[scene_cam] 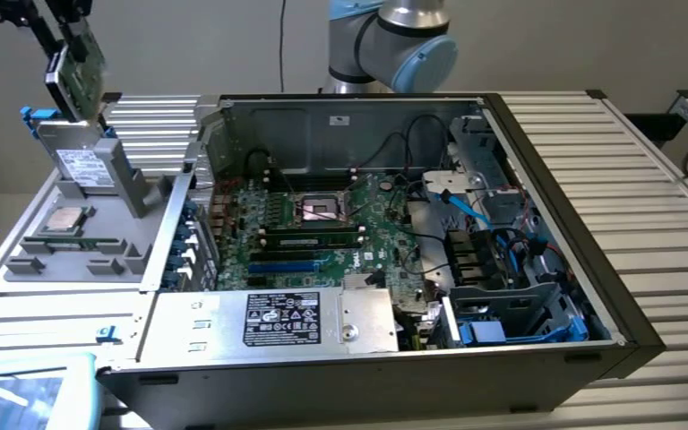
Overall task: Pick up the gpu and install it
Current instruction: 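Pick up the gpu and move the gpu toward the slot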
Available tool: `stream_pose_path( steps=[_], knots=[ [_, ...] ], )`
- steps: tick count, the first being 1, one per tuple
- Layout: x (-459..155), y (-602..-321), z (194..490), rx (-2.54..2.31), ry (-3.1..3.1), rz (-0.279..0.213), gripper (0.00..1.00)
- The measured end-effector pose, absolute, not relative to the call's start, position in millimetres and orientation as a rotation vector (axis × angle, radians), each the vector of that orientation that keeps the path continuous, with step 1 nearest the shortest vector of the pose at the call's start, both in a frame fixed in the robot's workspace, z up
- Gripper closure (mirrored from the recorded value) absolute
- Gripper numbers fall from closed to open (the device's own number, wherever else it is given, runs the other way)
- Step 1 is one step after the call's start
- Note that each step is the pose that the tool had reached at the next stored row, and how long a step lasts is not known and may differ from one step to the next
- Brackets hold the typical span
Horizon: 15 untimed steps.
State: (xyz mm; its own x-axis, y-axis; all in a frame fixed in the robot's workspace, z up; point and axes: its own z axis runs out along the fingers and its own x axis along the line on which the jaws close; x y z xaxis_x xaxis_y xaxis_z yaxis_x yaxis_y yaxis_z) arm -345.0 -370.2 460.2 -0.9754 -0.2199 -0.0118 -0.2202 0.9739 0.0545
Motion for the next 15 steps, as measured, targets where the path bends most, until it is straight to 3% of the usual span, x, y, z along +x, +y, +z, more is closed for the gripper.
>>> stream_pose_path(
  steps=[15],
  knots=[
    [-344.9, -368.9, 459.9, -0.632, 3.084, 0.089, 0.73]
  ],
)
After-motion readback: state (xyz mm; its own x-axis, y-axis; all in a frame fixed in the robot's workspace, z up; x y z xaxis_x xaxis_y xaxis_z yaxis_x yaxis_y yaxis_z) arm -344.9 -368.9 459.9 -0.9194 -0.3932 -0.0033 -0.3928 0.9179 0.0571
